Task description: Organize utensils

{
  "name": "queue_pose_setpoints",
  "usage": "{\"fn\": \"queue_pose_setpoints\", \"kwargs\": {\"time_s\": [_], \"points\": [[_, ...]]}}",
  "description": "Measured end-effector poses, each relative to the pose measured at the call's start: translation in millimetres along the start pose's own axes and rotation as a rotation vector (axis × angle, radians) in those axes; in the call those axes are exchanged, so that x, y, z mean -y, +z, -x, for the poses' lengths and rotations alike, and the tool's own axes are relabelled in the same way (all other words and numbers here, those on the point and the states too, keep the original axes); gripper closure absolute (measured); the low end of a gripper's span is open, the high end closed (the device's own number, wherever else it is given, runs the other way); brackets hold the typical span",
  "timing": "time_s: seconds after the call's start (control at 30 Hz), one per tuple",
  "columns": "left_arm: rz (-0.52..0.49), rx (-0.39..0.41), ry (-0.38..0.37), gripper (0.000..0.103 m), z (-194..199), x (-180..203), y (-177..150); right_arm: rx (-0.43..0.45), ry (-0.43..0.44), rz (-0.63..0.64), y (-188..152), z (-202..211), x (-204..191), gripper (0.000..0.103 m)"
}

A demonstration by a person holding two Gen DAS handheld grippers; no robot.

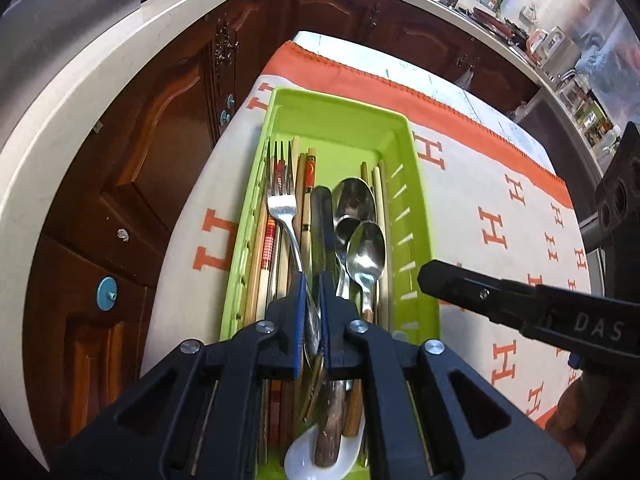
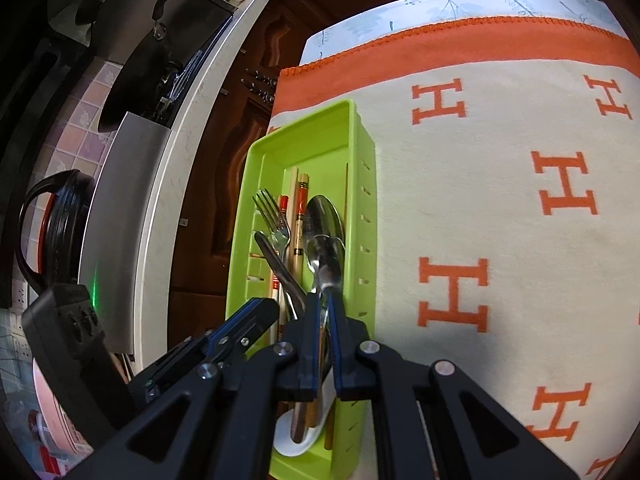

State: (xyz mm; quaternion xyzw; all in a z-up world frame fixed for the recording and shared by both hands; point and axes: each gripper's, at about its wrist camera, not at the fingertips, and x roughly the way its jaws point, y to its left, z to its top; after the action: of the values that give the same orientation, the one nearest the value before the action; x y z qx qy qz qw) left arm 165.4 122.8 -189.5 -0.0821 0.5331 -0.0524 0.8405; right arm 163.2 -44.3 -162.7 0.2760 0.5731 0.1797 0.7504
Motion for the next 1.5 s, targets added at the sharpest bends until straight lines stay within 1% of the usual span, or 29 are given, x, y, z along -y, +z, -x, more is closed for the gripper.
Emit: {"fn": "queue_pose_setpoints", "kwargs": {"time_s": [0.03,0.1,0.17,0.23,0.33,0.47,0.63,0.7,0.73,0.77,0.8,0.83,0.87,0.93,1.03,1.1,1.2,1.23,1.3,1.33,1.37,1.5], "points": [[-0.008,0.001,0.003,0.089,4,2,-2,-0.001,0.002,0.007,-2,2,0,0.097],[-0.016,0.009,0.009,0.065,10,4,-5,0.003,-0.001,0.023,-6,6,0,0.097],[-0.022,0.034,0.009,0.054,22,7,-10,0.012,-0.020,0.041,-10,10,-1,0.096],[-0.033,0.051,0.004,0.052,32,12,-15,0.016,-0.028,0.057,-16,16,0,0.096],[-0.046,0.054,-0.013,0.049,44,18,-24,0.029,-0.057,0.086,-27,26,2,0.096],[-0.067,0.070,-0.024,0.041,61,28,-37,0.048,-0.107,0.129,-44,40,6,0.096],[-0.108,0.082,-0.045,0.033,80,45,-55,0.057,-0.159,0.130,-68,60,18,0.096],[-0.119,0.089,-0.050,0.030,89,52,-62,0.072,-0.196,0.133,-80,72,23,0.094],[-0.123,0.095,-0.052,0.029,93,54,-65,0.080,-0.216,0.134,-85,78,25,0.090],[-0.128,0.103,-0.055,0.026,99,58,-69,0.092,-0.239,0.132,-91,87,29,0.084],[-0.134,0.105,-0.056,0.023,103,61,-70,0.101,-0.251,0.132,-96,94,32,0.080],[-0.139,0.108,-0.060,0.023,108,64,-73,0.110,-0.262,0.132,-100,102,34,0.073],[-0.142,0.116,-0.066,0.023,114,68,-75,0.127,-0.282,0.131,-106,114,38,0.069],[-0.156,0.129,-0.075,0.023,126,76,-79,0.155,-0.312,0.135,-113,133,42,0.066],[-0.179,0.148,-0.088,0.022,144,90,-84,0.195,-0.363,0.136,-121,160,45,0.065],[-0.198,0.160,-0.087,0.022,155,99,-88,0.223,-0.379,0.137,-127,179,45,0.065],[-0.223,0.190,-0.094,0.022,179,114,-95,0.270,-0.390,0.152,-136,207,39,0.060],[-0.227,0.199,-0.093,0.021,187,117,-95,0.286,-0.391,0.161,-138,215,36,0.056],[-0.231,0.219,-0.079,0.020,202,123,-97,0.322,-0.396,0.180,-144,232,29,0.051],[-0.233,0.230,-0.057,0.020,211,127,-98,0.336,-0.395,0.186,-145,235,24,0.049],[-0.237,0.238,-0.050,0.020,217,129,-98,0.353,-0.391,0.195,-147,243,20,0.046],[-0.255,0.288,-0.027,0.017,247,138,-99,0.422,-0.402,0.227,-151,268,3,0.042]]}}
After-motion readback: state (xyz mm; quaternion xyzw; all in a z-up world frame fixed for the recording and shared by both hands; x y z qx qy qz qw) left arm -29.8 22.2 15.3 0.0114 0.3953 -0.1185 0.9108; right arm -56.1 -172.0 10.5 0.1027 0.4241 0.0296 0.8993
